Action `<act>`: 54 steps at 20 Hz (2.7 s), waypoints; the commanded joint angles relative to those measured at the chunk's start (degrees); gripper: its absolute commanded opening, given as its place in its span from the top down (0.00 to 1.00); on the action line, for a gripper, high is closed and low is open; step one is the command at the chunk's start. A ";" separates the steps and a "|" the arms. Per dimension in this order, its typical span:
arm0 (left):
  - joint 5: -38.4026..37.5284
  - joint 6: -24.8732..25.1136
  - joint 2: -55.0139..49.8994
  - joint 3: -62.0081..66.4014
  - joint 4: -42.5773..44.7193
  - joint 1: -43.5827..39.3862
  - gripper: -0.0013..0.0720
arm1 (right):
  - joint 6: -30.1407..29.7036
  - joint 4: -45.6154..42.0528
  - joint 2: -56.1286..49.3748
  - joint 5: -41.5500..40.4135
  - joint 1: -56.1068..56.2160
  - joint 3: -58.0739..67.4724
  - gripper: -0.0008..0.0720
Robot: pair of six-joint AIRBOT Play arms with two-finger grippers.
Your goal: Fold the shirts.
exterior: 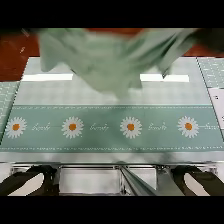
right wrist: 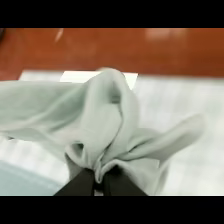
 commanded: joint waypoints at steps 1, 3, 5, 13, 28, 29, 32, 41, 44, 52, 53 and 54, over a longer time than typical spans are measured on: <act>2.97 -0.76 5.99 11.58 0.33 2.78 0.96 | -0.55 -1.31 0.63 7.37 -5.29 19.30 0.96; 2.51 -1.49 10.58 12.46 1.18 5.18 0.96 | -0.22 -1.38 2.86 8.33 -5.29 22.01 0.96; 0.04 -1.53 15.56 12.46 4.63 7.30 0.95 | 0.15 -4.35 5.88 11.74 -5.29 22.01 0.96; -13.70 -8.59 30.25 1.42 20.83 8.22 0.95 | 4.37 -8.52 19.32 25.94 -5.29 -1.92 0.96; 16.24 -7.69 6.88 -59.28 16.09 -0.17 0.95 | -5.22 -3.15 -7.13 -7.56 -5.29 -45.64 0.96; 19.56 -5.99 2.23 -57.88 14.32 -1.53 0.95 | -5.22 -2.73 -12.52 -8.96 -5.29 -42.77 0.95; 23.52 -3.78 -9.88 -50.49 9.73 -3.37 0.95 | -5.16 1.66 -25.59 -9.33 -5.29 -32.63 0.95; -7.39 -5.95 -18.62 -27.61 16.39 12.11 0.29 | 0.24 2.19 -32.85 0.26 -17.49 -13.79 0.43; -12.59 -5.86 -11.10 -32.63 16.37 20.92 0.29 | 0.46 -7.19 -28.22 3.93 -25.46 -17.07 0.43; -11.98 -6.29 10.97 -71.80 14.99 16.22 0.29 | -14.64 5.84 -17.14 -6.32 -28.28 -50.82 0.43; -10.91 -6.43 11.74 -74.64 13.07 15.02 0.29 | -15.13 5.84 -16.61 -6.16 -28.28 -51.01 0.43; -9.11 -6.43 11.98 -77.26 10.19 13.60 0.29 | -15.21 6.10 -15.96 -6.40 -28.28 -51.01 0.43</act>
